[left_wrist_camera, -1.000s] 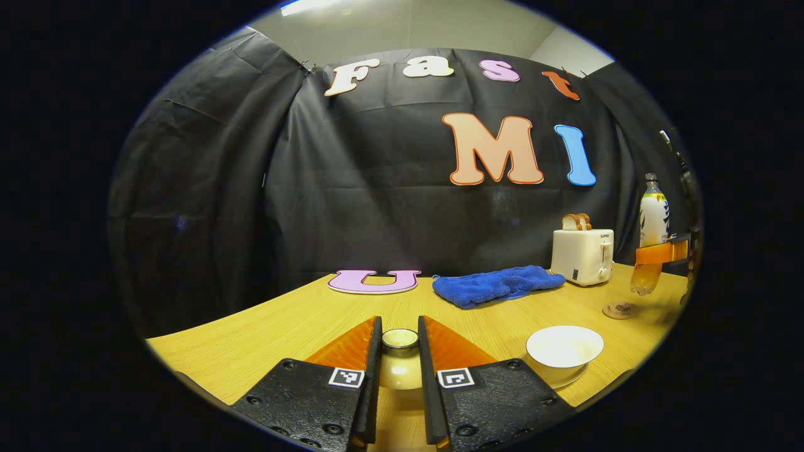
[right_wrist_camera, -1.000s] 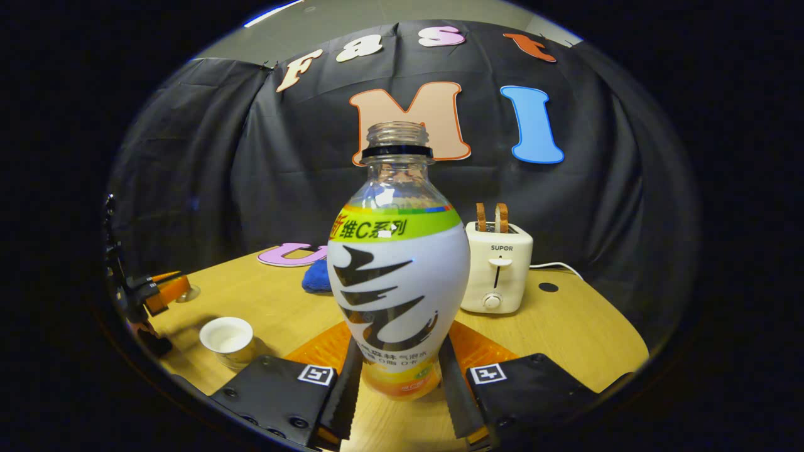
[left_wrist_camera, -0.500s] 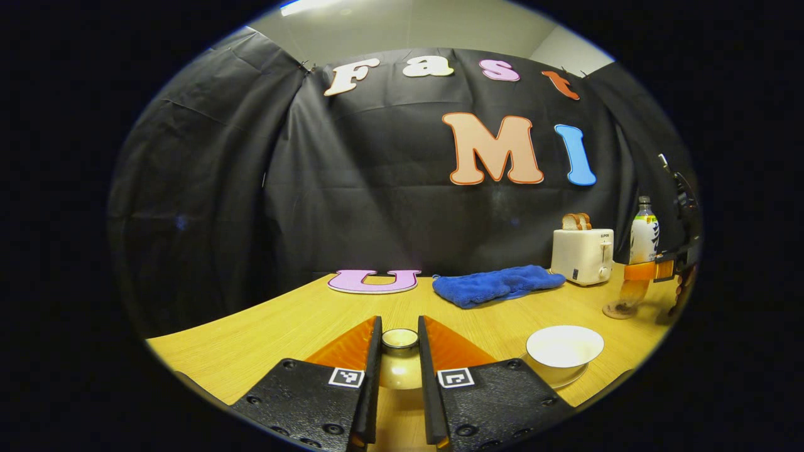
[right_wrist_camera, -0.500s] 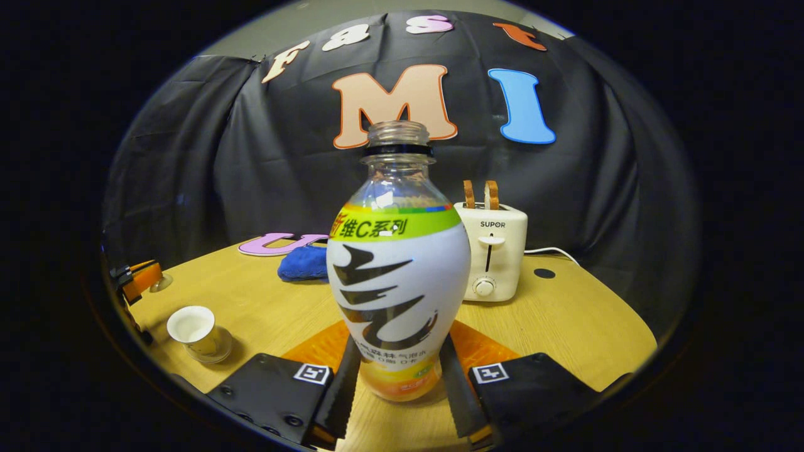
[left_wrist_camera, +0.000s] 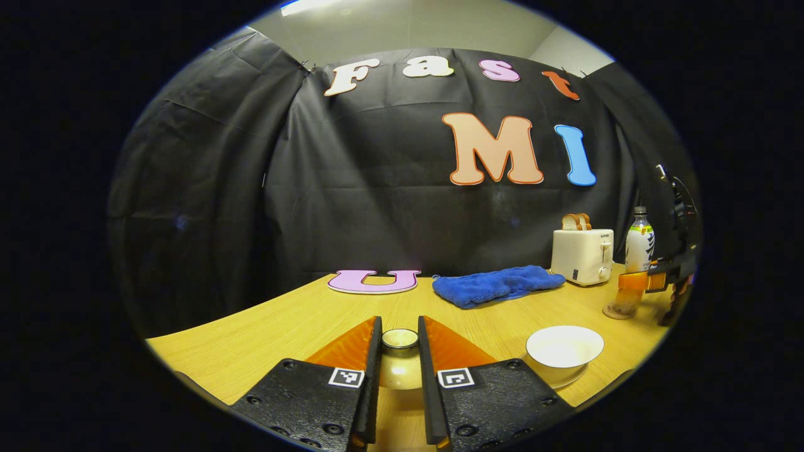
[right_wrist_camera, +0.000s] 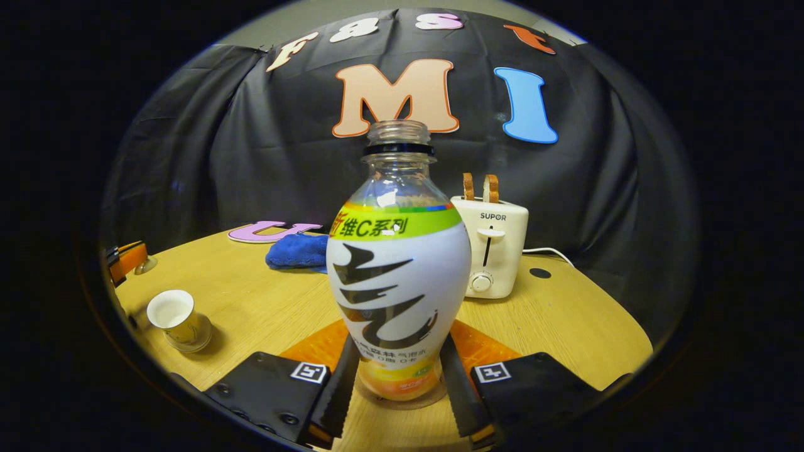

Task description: Open the teacup lid with one hand, grasp the water bottle and pour water into the teacup with the other hand; after pouring, place the water bottle on the coaster and then close the teacup lid.

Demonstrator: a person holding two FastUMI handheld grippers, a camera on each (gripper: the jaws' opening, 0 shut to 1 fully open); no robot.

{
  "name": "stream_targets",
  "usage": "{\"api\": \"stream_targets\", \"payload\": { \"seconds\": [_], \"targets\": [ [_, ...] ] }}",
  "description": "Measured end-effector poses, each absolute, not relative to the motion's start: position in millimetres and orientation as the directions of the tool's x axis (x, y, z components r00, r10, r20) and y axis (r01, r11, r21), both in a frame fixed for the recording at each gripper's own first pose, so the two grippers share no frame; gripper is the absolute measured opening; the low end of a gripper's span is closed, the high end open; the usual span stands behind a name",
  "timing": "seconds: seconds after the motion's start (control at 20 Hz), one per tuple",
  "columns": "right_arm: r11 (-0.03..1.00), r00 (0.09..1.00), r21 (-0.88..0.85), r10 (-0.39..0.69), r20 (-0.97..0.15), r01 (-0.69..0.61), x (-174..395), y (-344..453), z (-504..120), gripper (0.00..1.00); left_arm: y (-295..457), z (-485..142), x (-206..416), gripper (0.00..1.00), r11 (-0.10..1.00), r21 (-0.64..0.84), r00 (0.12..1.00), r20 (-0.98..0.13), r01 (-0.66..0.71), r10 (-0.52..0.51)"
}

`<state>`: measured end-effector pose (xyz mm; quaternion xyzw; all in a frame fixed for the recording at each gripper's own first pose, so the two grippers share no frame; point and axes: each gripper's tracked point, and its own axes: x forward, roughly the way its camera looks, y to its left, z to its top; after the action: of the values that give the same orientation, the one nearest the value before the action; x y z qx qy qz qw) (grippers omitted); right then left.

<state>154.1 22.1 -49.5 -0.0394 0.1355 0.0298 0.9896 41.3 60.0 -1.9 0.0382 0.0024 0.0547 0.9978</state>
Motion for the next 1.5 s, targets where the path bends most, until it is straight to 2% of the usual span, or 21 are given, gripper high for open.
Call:
{"api": "stream_targets", "payload": {
  "seconds": [0.05, 0.2, 0.3, 0.55, 0.6, 0.75, 0.8, 0.9, 1.0, 1.05, 1.15, 1.3, 1.35, 1.45, 1.5],
  "targets": [
    [0.996, 0.962, -0.065, 0.047, -0.268, -0.067, 154.5, 22.0, -49.5, 0.75, 60.2, -3.0, 42.1, 0.28, 0.991, 0.077, 0.994, -0.001, -0.109, 0.109],
    [0.996, 0.961, -0.051, 0.061, -0.269, -0.078, 152.8, 22.6, -50.7, 0.79, 59.9, -2.1, 41.2, 0.28, 0.991, 0.077, 0.994, -0.001, -0.109, 0.110],
    [0.995, 0.959, -0.051, 0.065, -0.274, -0.082, 150.5, 21.8, -54.1, 0.87, 59.9, -1.3, 41.5, 0.28, 0.991, 0.077, 0.994, -0.001, -0.109, 0.110],
    [0.995, 0.956, -0.032, 0.081, -0.281, -0.093, 144.1, 20.2, -57.0, 0.96, 60.0, -2.0, 42.0, 0.28, 0.991, 0.077, 0.994, -0.001, -0.110, 0.110],
    [0.996, 0.956, -0.025, 0.080, -0.281, -0.090, 142.5, 18.4, -56.2, 0.93, 59.8, -1.4, 41.9, 0.28, 0.991, 0.077, 0.994, -0.001, -0.110, 0.110],
    [0.996, 0.954, -0.023, 0.072, -0.290, -0.082, 133.7, 15.6, -57.8, 0.92, 59.1, -2.8, 41.2, 0.28, 0.991, 0.077, 0.994, -0.002, -0.108, 0.109],
    [0.995, 0.949, -0.025, 0.080, -0.304, -0.092, 128.1, 17.2, -61.0, 0.96, 58.3, -2.5, 41.4, 0.28, 0.991, 0.076, 0.994, -0.001, -0.106, 0.107],
    [0.994, 0.951, -0.037, 0.083, -0.299, -0.098, 118.2, 18.9, -58.4, 0.93, 58.0, -2.0, 42.6, 0.28, 0.992, 0.075, 0.995, -0.002, -0.103, 0.103],
    [0.994, 0.966, -0.049, 0.083, -0.245, -0.098, 109.2, 20.5, -48.2, 0.96, 57.6, -2.5, 41.5, 0.27, 0.992, 0.074, 0.995, 0.000, -0.102, 0.102],
    [0.994, 0.973, -0.053, 0.081, -0.218, -0.094, 105.7, 20.5, -43.0, 0.93, 57.1, -2.4, 41.4, 0.27, 0.992, 0.074, 0.995, -0.001, -0.102, 0.103],
    [0.994, 0.981, -0.057, 0.081, -0.176, -0.093, 97.9, 20.4, -37.0, 0.93, 56.9, -2.6, 42.7, 0.28, 0.992, 0.073, 0.995, 0.000, -0.104, 0.104],
    [0.997, 0.993, -0.043, 0.054, -0.102, -0.059, 86.4, 13.1, -24.1, 0.93, 46.9, -2.2, 43.2, 0.28, 0.994, 0.073, 0.996, -0.001, -0.085, 0.085],
    [0.998, 0.995, -0.031, 0.051, -0.086, -0.054, 83.2, 12.3, -21.6, 0.96, 40.7, -3.0, 44.5, 0.28, 0.995, 0.071, 0.997, -0.002, -0.072, 0.072],
    [0.999, 0.997, 0.004, 0.047, -0.053, -0.047, 74.9, 8.9, -15.6, 0.89, 28.0, -4.5, 46.7, 0.27, 0.997, 0.070, 0.999, -0.003, -0.042, 0.042],
    [0.999, 0.999, 0.007, 0.041, -0.029, -0.041, 72.0, 7.8, -11.9, 0.96, 21.4, -4.6, 47.5, 0.28, 0.997, 0.071, 1.000, -0.005, -0.027, 0.027]
  ]
}}
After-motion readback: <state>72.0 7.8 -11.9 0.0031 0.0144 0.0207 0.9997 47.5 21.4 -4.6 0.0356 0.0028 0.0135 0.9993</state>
